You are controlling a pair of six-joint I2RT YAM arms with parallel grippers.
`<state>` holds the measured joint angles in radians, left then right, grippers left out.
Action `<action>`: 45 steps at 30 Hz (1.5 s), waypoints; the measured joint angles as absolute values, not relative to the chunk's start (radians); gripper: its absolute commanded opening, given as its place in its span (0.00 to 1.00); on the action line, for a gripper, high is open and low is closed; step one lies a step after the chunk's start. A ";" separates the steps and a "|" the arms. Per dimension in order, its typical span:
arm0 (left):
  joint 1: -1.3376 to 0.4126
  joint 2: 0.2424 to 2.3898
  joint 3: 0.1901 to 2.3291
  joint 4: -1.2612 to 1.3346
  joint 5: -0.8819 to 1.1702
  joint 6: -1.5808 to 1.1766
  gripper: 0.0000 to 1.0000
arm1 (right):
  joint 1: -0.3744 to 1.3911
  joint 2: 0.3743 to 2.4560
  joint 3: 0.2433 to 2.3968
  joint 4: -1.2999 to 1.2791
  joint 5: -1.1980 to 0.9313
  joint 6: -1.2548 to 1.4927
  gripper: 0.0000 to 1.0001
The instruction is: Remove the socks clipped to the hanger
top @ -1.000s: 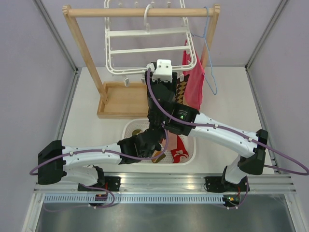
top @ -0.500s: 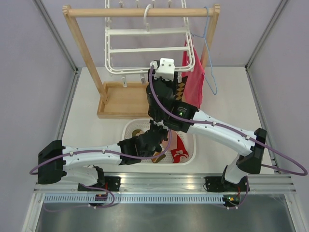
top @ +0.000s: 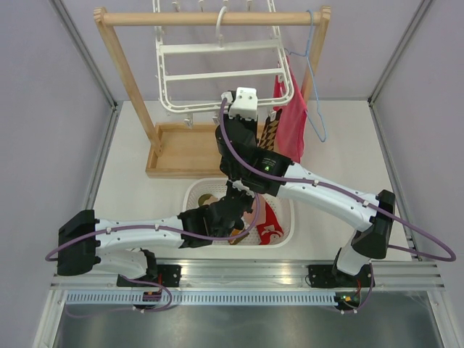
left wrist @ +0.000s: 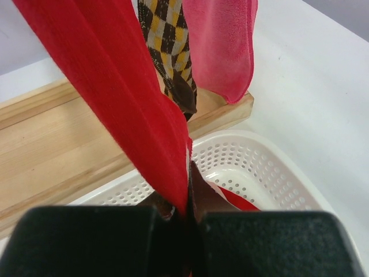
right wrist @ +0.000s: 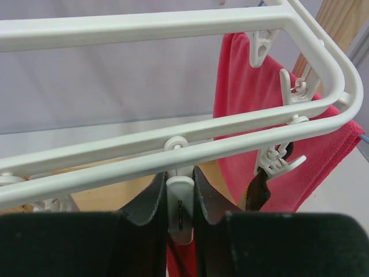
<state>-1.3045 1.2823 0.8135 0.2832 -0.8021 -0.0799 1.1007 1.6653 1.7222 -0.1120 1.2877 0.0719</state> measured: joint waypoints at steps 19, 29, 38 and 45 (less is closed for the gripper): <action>-1.296 1.274 0.791 0.254 -0.683 -0.057 0.02 | 1.095 1.509 1.521 -0.089 1.070 0.131 0.98; -1.228 1.167 0.746 0.265 -0.575 -0.137 0.02 | 1.056 1.085 1.260 -0.022 0.849 0.172 0.98; -1.216 1.164 0.798 0.229 -0.540 -0.202 0.02 | 1.056 0.823 0.971 0.095 0.694 0.139 0.94; -1.195 1.198 0.935 0.175 -0.566 -0.315 0.02 | 1.058 0.672 0.633 0.105 0.587 0.133 0.93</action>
<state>-1.1954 1.1984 0.9348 0.1753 -0.5659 -0.3145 1.0576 0.6720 0.6334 0.1047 0.5873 0.1333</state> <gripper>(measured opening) 0.029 0.928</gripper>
